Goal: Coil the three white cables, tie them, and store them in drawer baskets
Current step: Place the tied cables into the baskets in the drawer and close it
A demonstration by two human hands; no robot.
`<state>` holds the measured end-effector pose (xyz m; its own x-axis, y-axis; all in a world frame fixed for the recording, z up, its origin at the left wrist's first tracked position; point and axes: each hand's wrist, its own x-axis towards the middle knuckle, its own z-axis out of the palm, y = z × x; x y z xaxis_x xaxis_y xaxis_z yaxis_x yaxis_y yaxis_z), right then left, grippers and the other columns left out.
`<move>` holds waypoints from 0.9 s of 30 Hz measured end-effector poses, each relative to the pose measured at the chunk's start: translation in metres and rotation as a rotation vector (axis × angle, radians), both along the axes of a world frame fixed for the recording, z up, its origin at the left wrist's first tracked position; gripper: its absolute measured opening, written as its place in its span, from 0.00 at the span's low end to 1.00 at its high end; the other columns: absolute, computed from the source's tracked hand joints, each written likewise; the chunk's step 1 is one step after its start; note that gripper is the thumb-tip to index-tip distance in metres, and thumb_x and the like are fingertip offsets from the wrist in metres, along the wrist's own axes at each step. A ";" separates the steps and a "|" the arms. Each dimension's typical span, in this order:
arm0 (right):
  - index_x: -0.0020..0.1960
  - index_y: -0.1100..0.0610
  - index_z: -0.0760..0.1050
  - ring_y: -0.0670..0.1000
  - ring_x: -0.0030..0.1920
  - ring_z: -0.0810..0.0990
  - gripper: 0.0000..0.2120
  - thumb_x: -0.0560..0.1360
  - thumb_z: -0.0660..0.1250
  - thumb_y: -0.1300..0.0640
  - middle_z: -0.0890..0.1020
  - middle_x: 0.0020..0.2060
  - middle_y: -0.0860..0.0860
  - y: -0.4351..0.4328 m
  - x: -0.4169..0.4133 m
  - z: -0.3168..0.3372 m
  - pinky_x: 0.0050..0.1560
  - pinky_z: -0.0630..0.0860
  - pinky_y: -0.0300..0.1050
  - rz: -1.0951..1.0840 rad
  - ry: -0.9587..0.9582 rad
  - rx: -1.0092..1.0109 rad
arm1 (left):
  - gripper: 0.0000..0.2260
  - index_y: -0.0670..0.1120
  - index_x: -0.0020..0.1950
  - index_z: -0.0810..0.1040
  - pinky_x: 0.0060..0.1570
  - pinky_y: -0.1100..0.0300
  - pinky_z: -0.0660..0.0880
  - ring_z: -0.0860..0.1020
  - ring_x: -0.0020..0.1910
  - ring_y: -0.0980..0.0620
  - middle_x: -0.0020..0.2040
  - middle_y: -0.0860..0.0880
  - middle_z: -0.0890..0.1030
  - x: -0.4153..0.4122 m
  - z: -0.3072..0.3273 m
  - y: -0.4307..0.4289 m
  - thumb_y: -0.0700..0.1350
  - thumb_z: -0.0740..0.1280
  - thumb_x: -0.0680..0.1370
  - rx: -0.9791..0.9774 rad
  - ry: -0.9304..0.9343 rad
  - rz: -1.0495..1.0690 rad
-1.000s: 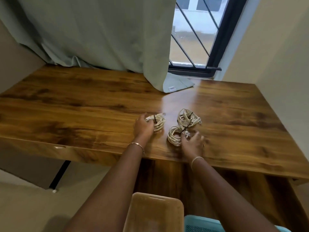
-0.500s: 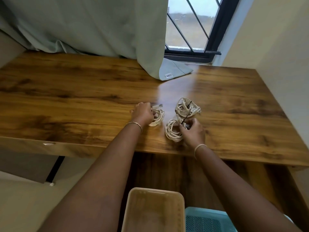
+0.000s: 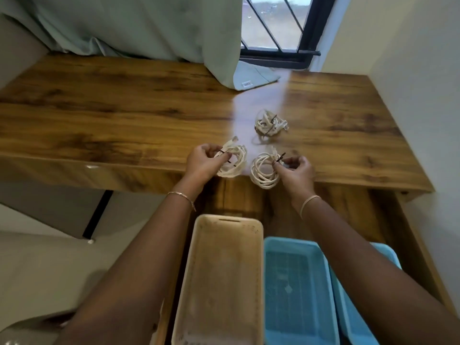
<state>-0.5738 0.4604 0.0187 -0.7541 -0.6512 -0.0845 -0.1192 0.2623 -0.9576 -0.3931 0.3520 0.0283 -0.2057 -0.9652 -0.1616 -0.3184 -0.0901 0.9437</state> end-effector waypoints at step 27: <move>0.56 0.59 0.75 0.55 0.52 0.79 0.14 0.73 0.71 0.57 0.81 0.51 0.55 0.230 0.053 -0.103 0.47 0.72 0.43 0.253 0.238 0.562 | 0.11 0.47 0.52 0.81 0.50 0.55 0.79 0.80 0.49 0.49 0.49 0.48 0.84 0.090 -0.112 0.239 0.46 0.73 0.70 -0.013 -0.616 -0.204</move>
<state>-0.5207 0.6909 -0.0845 -0.6238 -0.7162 -0.3129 -0.4345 0.6505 -0.6229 -0.3028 0.5913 -0.0838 -0.2586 -0.9192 -0.2970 -0.8111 0.0396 0.5835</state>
